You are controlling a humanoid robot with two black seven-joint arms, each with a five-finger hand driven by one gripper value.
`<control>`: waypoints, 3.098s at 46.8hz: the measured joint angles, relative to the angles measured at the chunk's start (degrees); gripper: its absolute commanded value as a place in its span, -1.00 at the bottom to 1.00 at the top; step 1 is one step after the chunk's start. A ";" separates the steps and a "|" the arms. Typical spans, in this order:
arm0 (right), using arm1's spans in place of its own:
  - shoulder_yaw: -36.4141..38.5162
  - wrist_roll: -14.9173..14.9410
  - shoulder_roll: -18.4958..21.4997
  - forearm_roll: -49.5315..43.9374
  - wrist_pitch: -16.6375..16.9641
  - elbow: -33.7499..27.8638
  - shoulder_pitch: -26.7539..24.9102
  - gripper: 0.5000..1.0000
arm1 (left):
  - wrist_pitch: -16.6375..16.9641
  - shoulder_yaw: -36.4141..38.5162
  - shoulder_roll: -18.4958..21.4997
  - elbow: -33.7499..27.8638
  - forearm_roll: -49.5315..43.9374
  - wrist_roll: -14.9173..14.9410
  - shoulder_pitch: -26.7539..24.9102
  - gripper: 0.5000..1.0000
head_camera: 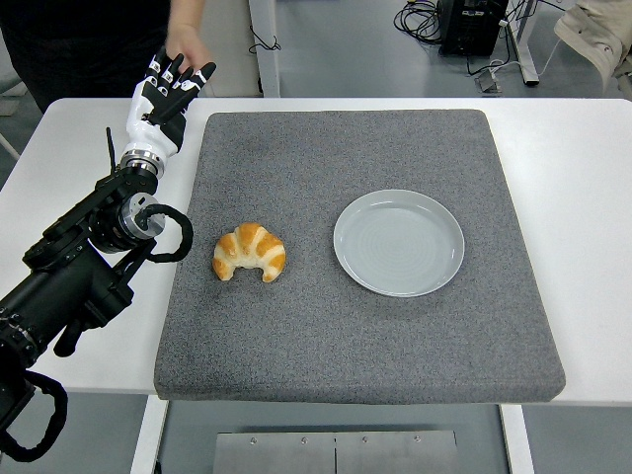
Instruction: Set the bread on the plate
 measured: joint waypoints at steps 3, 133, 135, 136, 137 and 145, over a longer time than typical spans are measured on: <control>0.00 0.00 0.00 0.00 0.00 0.00 -0.01 1.00 | 0.00 -0.20 -0.03 -0.03 0.00 0.00 0.00 0.87; 0.00 0.00 0.00 0.00 0.02 0.00 -0.01 1.00 | -4.37 24.11 36.57 -45.70 45.10 22.24 -1.08 0.85; 0.00 0.00 0.00 0.00 0.02 0.00 0.02 1.00 | -5.47 24.11 36.57 -45.75 46.05 22.24 -1.06 0.85; 0.00 0.00 0.00 0.00 0.02 0.00 0.01 1.00 | -6.02 24.11 36.57 -45.75 46.64 22.24 -1.01 0.85; 0.00 0.00 0.00 0.00 0.02 0.00 0.00 1.00 | -6.57 24.11 36.57 -45.76 47.34 22.24 -0.92 0.85; 0.00 0.00 0.00 0.00 0.01 0.00 -0.01 1.00 | -7.82 24.19 36.36 -45.80 55.77 22.72 0.00 0.85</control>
